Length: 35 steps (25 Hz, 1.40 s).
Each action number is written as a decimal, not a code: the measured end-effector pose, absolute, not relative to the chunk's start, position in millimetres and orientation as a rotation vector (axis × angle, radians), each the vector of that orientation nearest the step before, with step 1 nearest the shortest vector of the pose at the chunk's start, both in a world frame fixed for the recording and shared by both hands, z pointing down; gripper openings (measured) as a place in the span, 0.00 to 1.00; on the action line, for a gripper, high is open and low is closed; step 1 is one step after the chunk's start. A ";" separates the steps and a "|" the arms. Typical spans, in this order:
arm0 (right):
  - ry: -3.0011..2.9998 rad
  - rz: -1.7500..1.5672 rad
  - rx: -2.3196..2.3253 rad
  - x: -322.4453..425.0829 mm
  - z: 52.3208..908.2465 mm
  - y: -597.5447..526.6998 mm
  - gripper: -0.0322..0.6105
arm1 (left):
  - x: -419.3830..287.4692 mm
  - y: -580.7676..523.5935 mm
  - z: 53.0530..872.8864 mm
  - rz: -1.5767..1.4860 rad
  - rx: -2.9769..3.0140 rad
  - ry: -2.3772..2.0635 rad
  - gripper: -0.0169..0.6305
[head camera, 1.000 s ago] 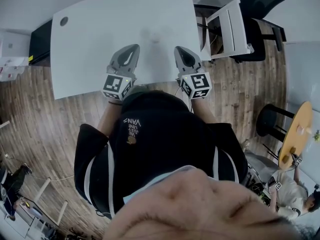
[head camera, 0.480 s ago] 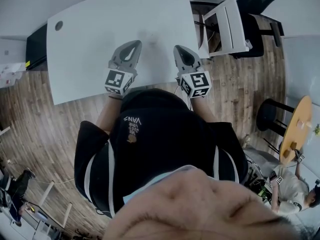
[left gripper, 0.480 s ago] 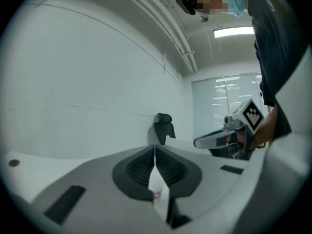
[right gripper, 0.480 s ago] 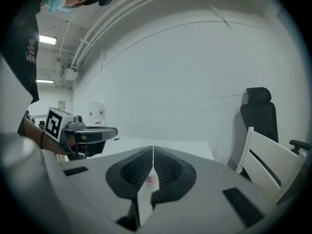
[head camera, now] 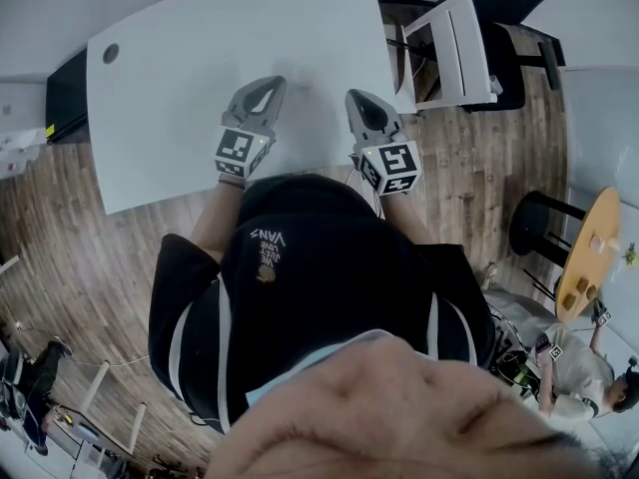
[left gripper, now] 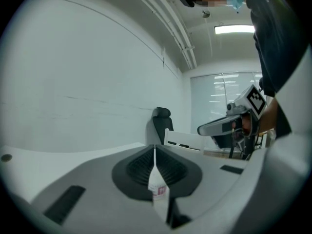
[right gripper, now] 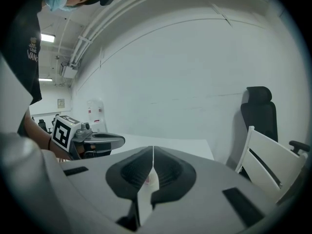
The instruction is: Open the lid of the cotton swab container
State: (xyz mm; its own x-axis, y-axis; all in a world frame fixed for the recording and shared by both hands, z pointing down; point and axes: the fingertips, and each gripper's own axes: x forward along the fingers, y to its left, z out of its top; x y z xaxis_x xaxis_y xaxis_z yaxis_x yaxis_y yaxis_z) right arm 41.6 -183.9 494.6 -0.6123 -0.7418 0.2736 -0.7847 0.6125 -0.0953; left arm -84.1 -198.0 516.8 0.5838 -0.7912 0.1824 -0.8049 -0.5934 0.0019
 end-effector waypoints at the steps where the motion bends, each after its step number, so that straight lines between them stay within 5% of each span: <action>1: -2.630 0.304 1.261 41.3 495.0 -184.2 0.07 | -82.9 -199.4 519.5 0.247 2.723 -1.366 0.05; 15: -2.596 0.330 1.239 43.5 505.4 -180.9 0.07 | -67.4 -200.1 567.9 0.333 2.677 -1.222 0.06; 28: -2.576 0.368 1.220 42.5 518.2 -177.2 0.07 | -51.3 -202.5 617.8 0.545 2.672 -1.101 0.40; 35: -2.557 0.386 1.235 46.5 522.9 -174.3 0.07 | -46.1 -211.1 637.0 0.627 2.662 -1.074 0.44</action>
